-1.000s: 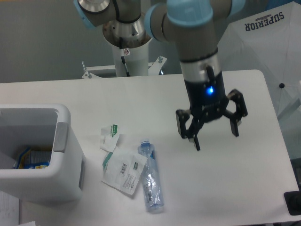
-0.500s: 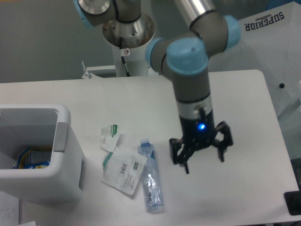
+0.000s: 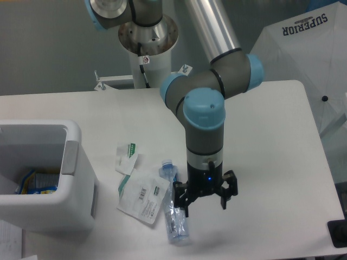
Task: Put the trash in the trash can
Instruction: 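Move the gripper over the clear plastic water bottle and lower it, then close the gripper around the clear plastic water bottle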
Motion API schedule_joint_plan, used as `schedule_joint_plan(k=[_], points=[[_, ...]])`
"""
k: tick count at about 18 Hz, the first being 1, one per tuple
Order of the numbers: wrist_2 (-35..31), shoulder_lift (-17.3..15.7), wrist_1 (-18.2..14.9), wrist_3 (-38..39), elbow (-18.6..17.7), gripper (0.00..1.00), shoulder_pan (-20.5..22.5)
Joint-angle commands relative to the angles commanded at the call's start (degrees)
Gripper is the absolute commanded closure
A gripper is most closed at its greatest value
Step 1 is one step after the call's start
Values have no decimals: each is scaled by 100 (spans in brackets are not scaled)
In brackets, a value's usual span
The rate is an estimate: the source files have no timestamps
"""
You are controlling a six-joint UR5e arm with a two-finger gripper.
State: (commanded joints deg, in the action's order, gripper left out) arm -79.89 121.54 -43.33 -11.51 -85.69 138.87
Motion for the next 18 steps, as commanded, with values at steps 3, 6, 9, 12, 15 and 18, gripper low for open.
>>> schedule_joint_plan(k=[3, 6, 9, 12, 15, 18], points=[[0, 141, 18, -53, 9, 0, -97], [-26, 265, 18, -44, 9, 0, -176], [-35, 317, 26, -53, 26, 0, -185], [-96, 475, 26, -44, 44, 0, -237], [-193, 590, 26, 0, 97, 0, -299], [-202, 686, 35, 8, 105, 0, -317]])
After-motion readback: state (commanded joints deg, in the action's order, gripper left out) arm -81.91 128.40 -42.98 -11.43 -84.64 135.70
